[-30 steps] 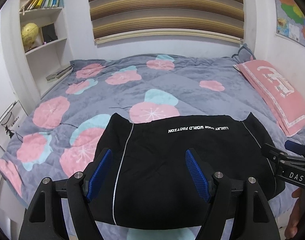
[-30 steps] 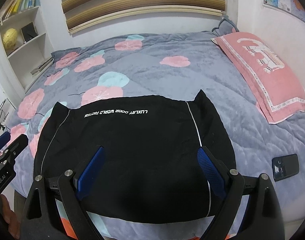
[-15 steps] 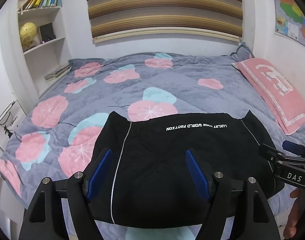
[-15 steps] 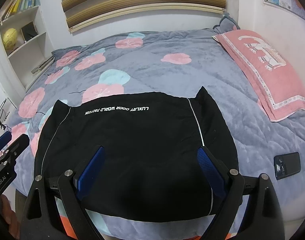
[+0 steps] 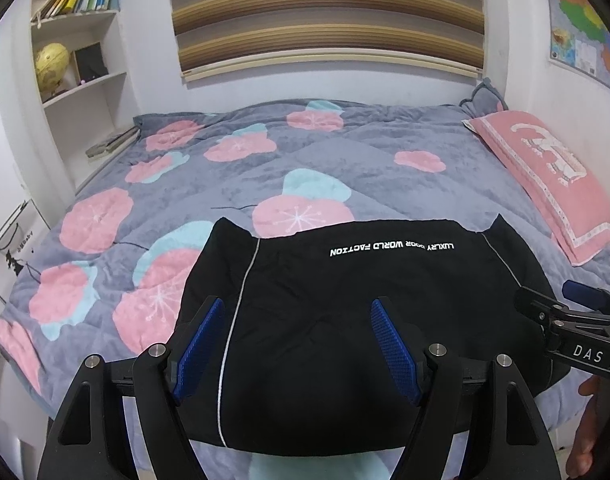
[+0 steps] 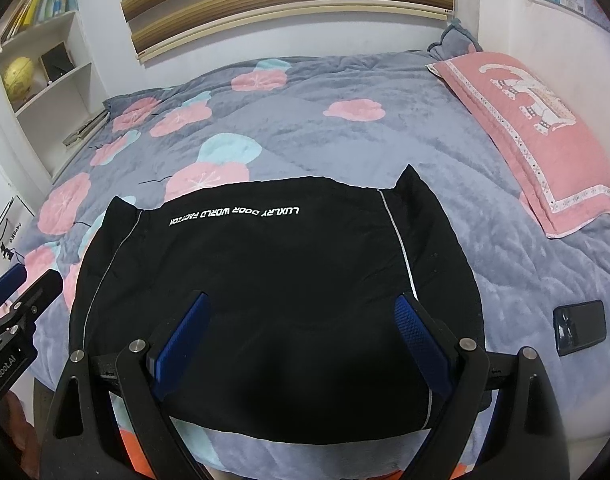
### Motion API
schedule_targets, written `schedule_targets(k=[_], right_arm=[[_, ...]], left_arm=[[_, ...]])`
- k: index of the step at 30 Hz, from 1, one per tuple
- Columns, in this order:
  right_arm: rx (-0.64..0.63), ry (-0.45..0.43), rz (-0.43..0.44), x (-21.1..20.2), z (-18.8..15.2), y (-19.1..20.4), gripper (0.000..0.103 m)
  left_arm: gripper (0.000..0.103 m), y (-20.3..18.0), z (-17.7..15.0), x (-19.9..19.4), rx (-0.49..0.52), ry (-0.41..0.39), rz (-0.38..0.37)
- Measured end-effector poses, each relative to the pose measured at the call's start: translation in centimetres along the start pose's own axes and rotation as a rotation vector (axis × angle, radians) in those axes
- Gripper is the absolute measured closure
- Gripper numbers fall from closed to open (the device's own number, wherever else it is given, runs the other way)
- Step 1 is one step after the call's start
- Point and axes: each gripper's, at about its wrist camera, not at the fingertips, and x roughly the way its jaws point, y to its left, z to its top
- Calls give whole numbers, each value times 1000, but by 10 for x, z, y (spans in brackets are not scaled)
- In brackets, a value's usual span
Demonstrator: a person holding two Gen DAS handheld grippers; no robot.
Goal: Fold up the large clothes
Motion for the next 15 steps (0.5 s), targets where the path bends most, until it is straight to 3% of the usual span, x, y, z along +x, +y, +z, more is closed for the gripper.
schedule_targets(k=[15], right_arm=[[6,40,0,21,1,-1,8]], left_arm=[[26,-1,0,23,-2,42,-3]])
